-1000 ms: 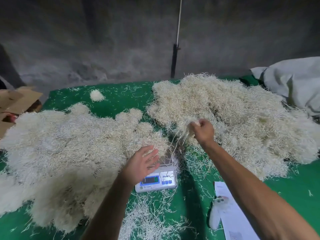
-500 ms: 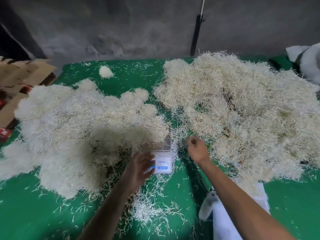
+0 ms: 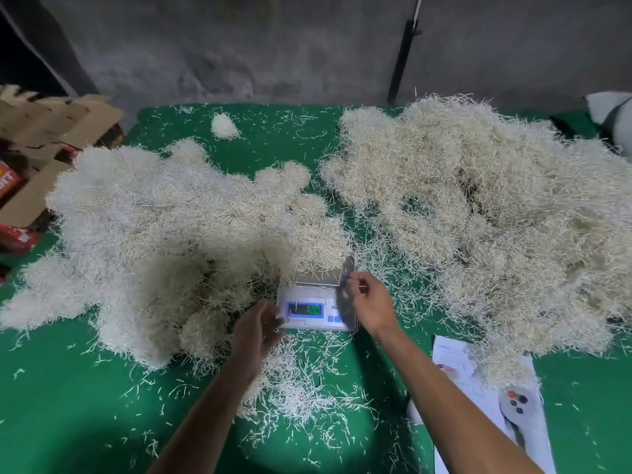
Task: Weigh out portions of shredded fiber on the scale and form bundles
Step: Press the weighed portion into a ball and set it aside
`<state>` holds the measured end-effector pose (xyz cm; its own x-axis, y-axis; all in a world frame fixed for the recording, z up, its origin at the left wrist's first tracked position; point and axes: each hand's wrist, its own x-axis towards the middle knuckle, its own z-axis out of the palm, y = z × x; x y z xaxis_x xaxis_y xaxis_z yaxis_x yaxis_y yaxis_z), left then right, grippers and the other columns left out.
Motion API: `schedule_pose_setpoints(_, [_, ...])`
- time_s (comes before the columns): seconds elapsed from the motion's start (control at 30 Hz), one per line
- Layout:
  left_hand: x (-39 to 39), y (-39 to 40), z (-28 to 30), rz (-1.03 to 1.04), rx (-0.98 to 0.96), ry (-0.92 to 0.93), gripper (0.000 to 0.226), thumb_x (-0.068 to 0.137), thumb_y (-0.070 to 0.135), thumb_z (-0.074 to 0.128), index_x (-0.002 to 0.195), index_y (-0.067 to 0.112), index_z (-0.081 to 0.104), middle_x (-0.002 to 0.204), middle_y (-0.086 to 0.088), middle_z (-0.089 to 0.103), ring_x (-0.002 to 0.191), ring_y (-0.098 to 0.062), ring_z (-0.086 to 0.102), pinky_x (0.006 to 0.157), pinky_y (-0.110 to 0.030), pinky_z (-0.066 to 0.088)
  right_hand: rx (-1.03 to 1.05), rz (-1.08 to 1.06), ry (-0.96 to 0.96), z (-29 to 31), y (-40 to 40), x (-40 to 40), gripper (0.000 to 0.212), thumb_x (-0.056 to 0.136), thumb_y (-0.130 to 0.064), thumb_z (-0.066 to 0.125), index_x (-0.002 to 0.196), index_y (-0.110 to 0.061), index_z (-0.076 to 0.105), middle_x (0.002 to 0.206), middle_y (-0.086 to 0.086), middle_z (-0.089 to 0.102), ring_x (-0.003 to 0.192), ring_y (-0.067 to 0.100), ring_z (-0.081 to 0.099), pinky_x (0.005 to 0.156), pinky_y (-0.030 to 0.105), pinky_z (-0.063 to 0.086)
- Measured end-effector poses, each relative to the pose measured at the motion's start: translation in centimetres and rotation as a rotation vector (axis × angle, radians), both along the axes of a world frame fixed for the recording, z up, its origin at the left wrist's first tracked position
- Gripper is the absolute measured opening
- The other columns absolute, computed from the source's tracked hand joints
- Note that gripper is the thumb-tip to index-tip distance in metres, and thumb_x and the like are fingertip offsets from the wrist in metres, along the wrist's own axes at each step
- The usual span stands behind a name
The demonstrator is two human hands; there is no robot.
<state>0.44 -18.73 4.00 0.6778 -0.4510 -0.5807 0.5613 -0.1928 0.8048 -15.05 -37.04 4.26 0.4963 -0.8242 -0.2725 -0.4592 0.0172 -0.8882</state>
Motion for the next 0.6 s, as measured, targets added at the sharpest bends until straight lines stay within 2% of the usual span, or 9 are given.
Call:
schedule_pose_setpoints(0.07, [1.2,-1.2,0.9,0.044,0.132,-0.376,0.026,0.096,0.041,0.065,0.093,0.015,0.064,0.085,-0.003,0.069,0.08,-0.025,0.065,0.067,-0.031,0.052,-0.091,0.047,0.017,1.1,-0.2,1.2,0.016,0.103,-0.027,0.054,0.115,-0.029,0.063,0.1,-0.006,0.07,0.077,0.009,0.072,0.069,0.025,0.061])
schedule_pose_setpoints(0.13, [2.7,-3.2,2.6,0.031,0.184,-0.714,0.047,0.084,0.055,0.074,0.11,0.02,0.057,0.106,0.001,0.064,0.093,-0.019,0.063,0.074,-0.03,0.05,-0.28,0.147,0.064,2.4,-0.6,3.2,0.024,0.099,-0.033,0.056,0.121,-0.029,0.064,0.111,-0.012,0.064,0.095,0.008,0.067,0.087,0.028,0.057])
schedule_pose_setpoints(0.2, [4.5,-5.6,3.7,-0.08,0.24,-0.872,0.074,0.076,0.057,0.081,0.133,0.021,0.049,0.129,0.0,0.055,0.11,-0.015,0.056,0.086,-0.032,0.05,-0.48,0.267,0.106,3.6,-0.9,5.5,0.039,0.094,-0.043,0.055,0.129,-0.028,0.062,0.121,-0.013,0.058,0.111,0.008,0.058,0.102,0.03,0.046])
schedule_pose_setpoints(0.23, [5.4,-6.7,4.1,-0.164,0.256,-0.931,0.081,0.077,0.05,0.083,0.141,0.02,0.045,0.135,-0.001,0.051,0.118,-0.014,0.052,0.092,-0.033,0.048,-0.551,0.325,0.139,4.0,-0.9,6.9,0.045,0.093,-0.045,0.056,0.134,-0.029,0.059,0.125,-0.012,0.056,0.115,0.009,0.055,0.106,0.032,0.042])
schedule_pose_setpoints(0.27, [6.1,-7.7,4.3,-0.262,0.257,-0.977,0.081,0.08,0.04,0.083,0.146,0.017,0.043,0.138,-0.003,0.052,0.122,-0.015,0.05,0.095,-0.031,0.046,-0.605,0.386,0.182,4.4,-1.0,8.1,0.05,0.093,-0.045,0.059,0.139,-0.028,0.054,0.129,-0.009,0.056,0.118,0.012,0.053,0.109,0.035,0.041])
schedule_pose_setpoints(0.33, [7.5,-9.2,5.0,-0.404,0.236,-0.98,0.063,0.086,0.018,0.077,0.143,0.01,0.052,0.135,-0.009,0.061,0.12,-0.017,0.057,0.093,-0.025,0.046,-0.649,0.501,0.255,4.9,-1.0,10.3,0.056,0.093,-0.042,0.066,0.144,-0.024,0.047,0.126,-0.002,0.059,0.117,0.019,0.055,0.112,0.042,0.041])
schedule_pose_setpoints(0.4, [8.8,-9.8,5.8,-0.468,0.217,-0.956,0.037,0.089,0.007,0.07,0.126,0.005,0.066,0.123,-0.012,0.07,0.105,-0.015,0.064,0.087,-0.027,0.053,-0.664,0.558,0.261,4.9,-0.9,12.1,0.054,0.093,-0.041,0.068,0.138,-0.02,0.046,0.116,0.0,0.062,0.114,0.025,0.058,0.113,0.049,0.042])
schedule_pose_setpoints(0.5, [10.3,-9.9,8.1,-0.465,0.113,-0.98,0.009,0.089,0.005,0.07,0.097,0.001,0.072,0.09,-0.012,0.072,0.073,-0.019,0.062,0.063,-0.036,0.054,-0.566,0.507,0.249,4.8,-1.3,14.6,0.07,0.091,-0.044,0.069,0.149,-0.018,0.039,0.139,0.009,0.056,0.136,0.028,0.047,0.121,0.051,0.03])
schedule_pose_setpoints(0.6, [11.6,-9.7,10.4,-0.54,0.032,-0.877,0.01,0.084,-0.007,0.07,0.091,-0.001,0.066,0.078,-0.008,0.058,0.061,-0.016,0.055,0.049,-0.025,0.049,-0.581,0.446,0.327,4.3,-2.7,15.7,0.043,0.1,-0.032,0.061,0.135,-0.009,0.054,0.12,0.012,0.064,0.119,0.028,0.056,0.117,0.049,0.037])
